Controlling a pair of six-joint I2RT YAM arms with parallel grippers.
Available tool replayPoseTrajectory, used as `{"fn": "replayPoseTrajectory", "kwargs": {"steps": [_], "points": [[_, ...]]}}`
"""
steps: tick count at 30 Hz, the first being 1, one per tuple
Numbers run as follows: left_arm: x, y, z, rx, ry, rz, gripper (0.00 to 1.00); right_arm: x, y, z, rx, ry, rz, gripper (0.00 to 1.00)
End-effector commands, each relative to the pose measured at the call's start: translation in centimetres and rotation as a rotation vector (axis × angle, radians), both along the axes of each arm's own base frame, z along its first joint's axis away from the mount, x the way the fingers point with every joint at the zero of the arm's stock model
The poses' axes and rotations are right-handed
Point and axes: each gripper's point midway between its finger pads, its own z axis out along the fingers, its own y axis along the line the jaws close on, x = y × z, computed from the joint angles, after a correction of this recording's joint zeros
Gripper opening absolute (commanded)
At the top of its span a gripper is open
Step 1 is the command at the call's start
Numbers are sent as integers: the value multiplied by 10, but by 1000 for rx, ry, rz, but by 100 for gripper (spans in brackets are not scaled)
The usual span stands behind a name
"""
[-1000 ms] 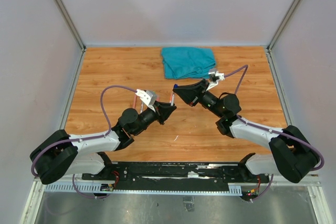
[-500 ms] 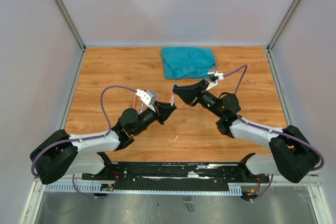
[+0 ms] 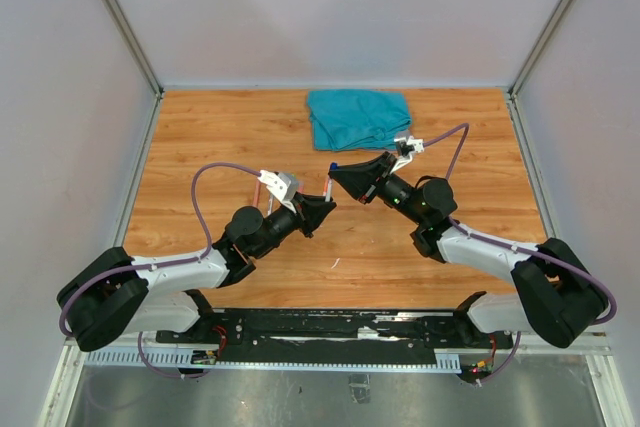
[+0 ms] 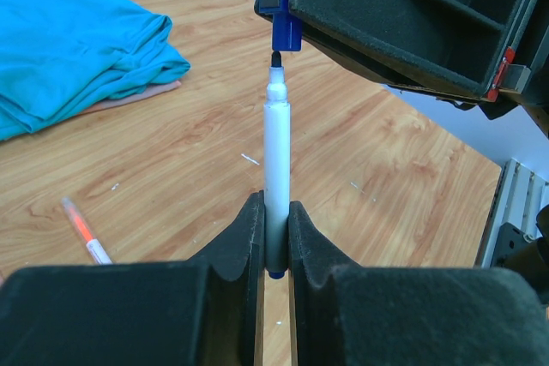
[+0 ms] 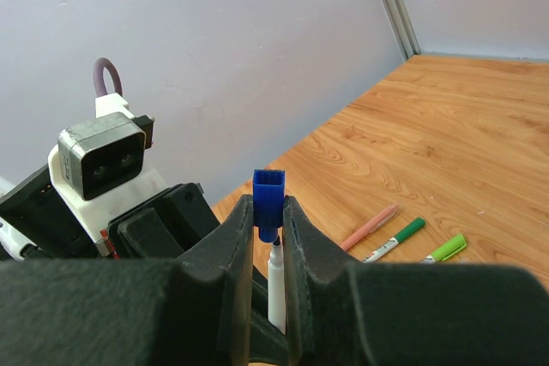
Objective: Insert the pens into the pen caps
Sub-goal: Insert the pen cap onto the pen.
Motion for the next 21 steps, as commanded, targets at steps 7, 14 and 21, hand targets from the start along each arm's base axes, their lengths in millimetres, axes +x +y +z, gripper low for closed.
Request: {"fn": "replayPoseTrajectory", "kwargs": {"steps": [7, 14, 21], "points": [[-1, -4, 13, -20, -43, -12, 1, 5, -2, 10, 9, -44, -11, 1], [-1, -4, 13, -20, -43, -11, 0, 6, -2, 5, 0, -37, -10, 1], [-1, -4, 13, -21, -44, -12, 0, 6, -3, -1, -18, -27, -15, 1]]}}
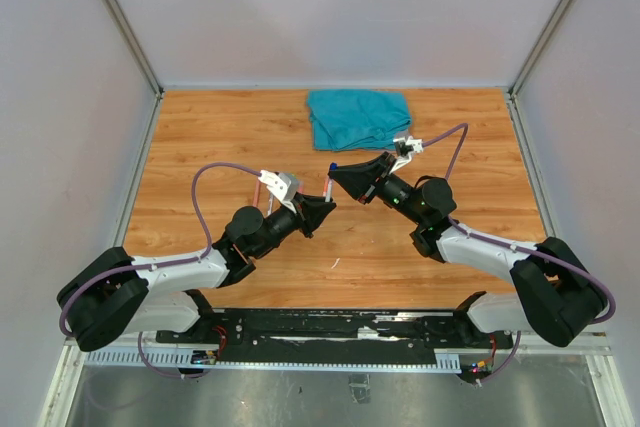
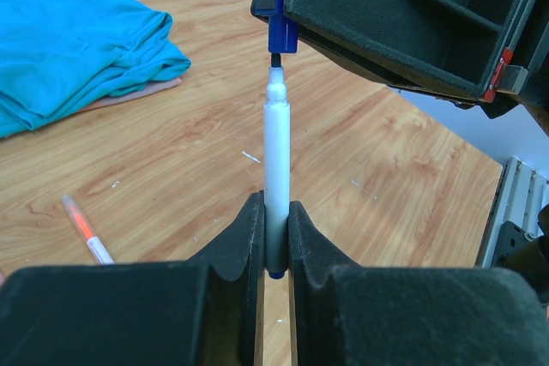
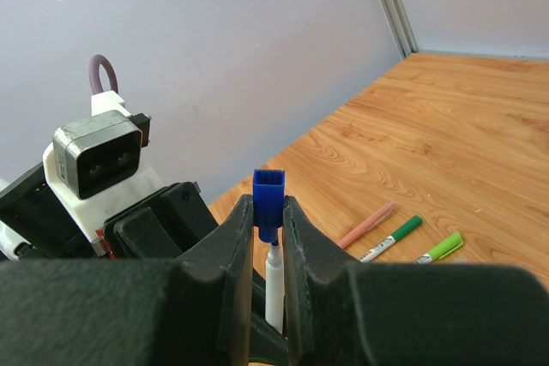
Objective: Insert the pens into the pen caps
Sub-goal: Insert the pen cap onto the pen.
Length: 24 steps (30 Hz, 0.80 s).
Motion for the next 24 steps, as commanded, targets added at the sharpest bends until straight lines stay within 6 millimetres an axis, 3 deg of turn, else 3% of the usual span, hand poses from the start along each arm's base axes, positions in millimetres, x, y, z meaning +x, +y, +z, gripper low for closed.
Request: {"fn": "replayPoseTrajectory", "kwargs": {"steps": [1, 8, 16, 24], "points": [[-1, -4, 15, -25, -48, -13, 0, 4, -3, 1, -12, -27, -11, 1], [-1, -4, 14, -23, -45, -10, 0, 4, -5, -5, -24, -20, -22, 1], [-1, -5, 14, -24, -44, -12, 1, 5, -3, 14, -10, -59, -14, 1], [0, -5, 14, -23, -43, -10, 1, -2, -2, -3, -24, -20, 18, 1]]}}
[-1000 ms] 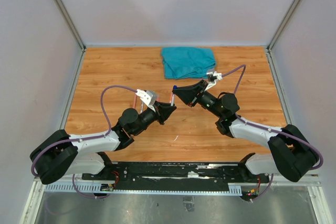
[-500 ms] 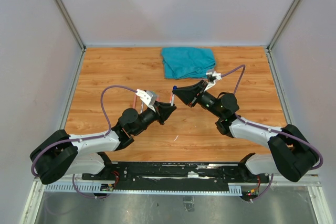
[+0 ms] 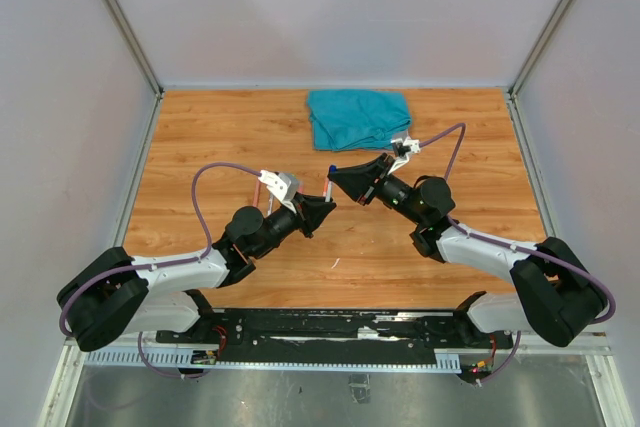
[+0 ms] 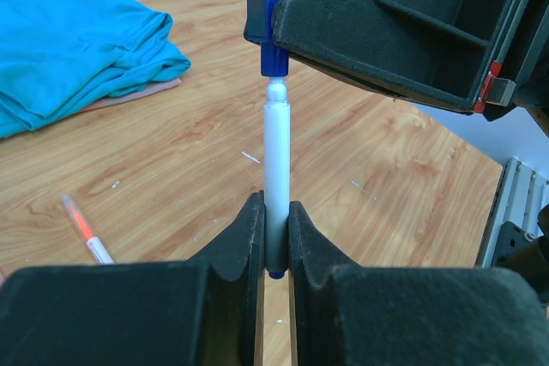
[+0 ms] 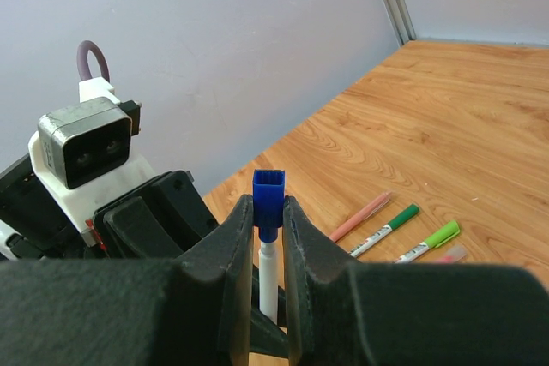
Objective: Insert the pens into the pen caps
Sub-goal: Insert the pen cap onto the pen.
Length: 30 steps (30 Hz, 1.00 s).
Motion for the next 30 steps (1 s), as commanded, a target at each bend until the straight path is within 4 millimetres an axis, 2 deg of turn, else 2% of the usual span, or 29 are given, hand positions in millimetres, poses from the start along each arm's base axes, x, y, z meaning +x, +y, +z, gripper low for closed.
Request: {"fn": "replayPoseTrajectory", "kwargs": {"steps": [1, 15, 22, 26, 30], "points": [[0, -5, 14, -24, -44, -9, 0, -4, -3, 2, 2, -22, 22, 1], [0, -5, 13, -21, -40, -8, 1, -15, -2, -28, -52, 15, 50, 1], [0, -3, 14, -27, -40, -1, 0, -24, 4, -53, -105, 59, 65, 1], [-6, 9, 26, -82, -67, 19, 1, -33, 6, -68, -149, 88, 64, 1], [-8, 19, 45, -119, -87, 47, 1, -48, 9, -73, -197, 79, 76, 1]]}}
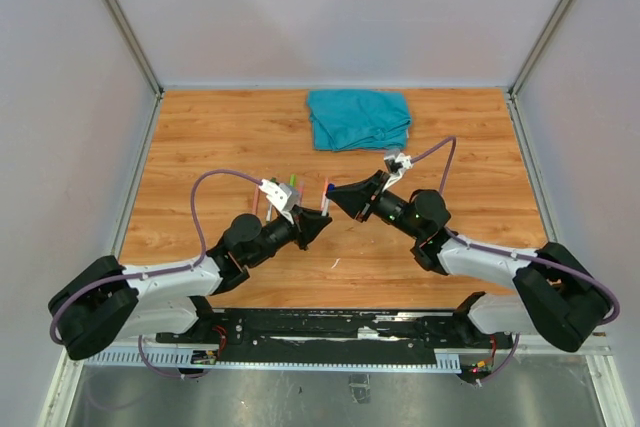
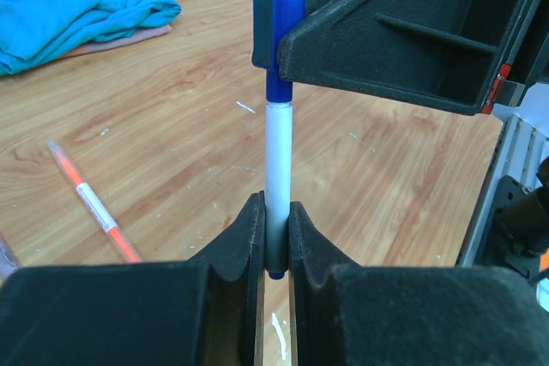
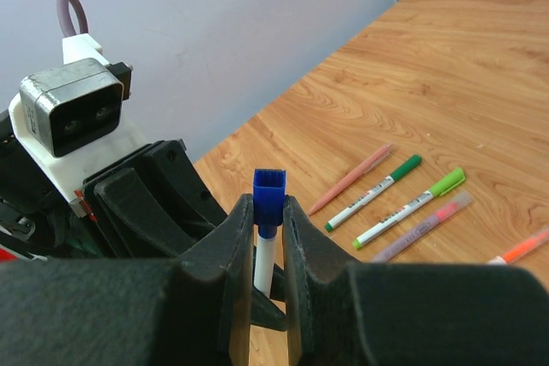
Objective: Insert the pens into the pen caps
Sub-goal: Insert the pen cap onto the pen.
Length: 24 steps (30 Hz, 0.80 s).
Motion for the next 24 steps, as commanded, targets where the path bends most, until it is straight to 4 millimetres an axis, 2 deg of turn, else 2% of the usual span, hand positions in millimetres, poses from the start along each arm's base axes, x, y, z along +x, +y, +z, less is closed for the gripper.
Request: {"fn": "replayPoseTrajectory", "kwargs": {"steps": [1, 10, 16, 21, 24], "points": [[5, 13, 77, -190, -148, 68, 1, -28, 4, -34, -134, 32, 54, 1], [0, 7, 93, -231, -154, 24, 0, -60, 8, -54, -199, 72, 88, 1], [-2, -1, 92, -233, -148, -2, 0, -66, 7, -71, -242, 96, 76, 1], [-2, 1, 94, -239, -152, 2, 1, -69, 4, -93, -351, 85, 49, 1], [-2, 1, 94, -238, -152, 3, 0, -74, 4, -97, -349, 112, 59, 0]]}}
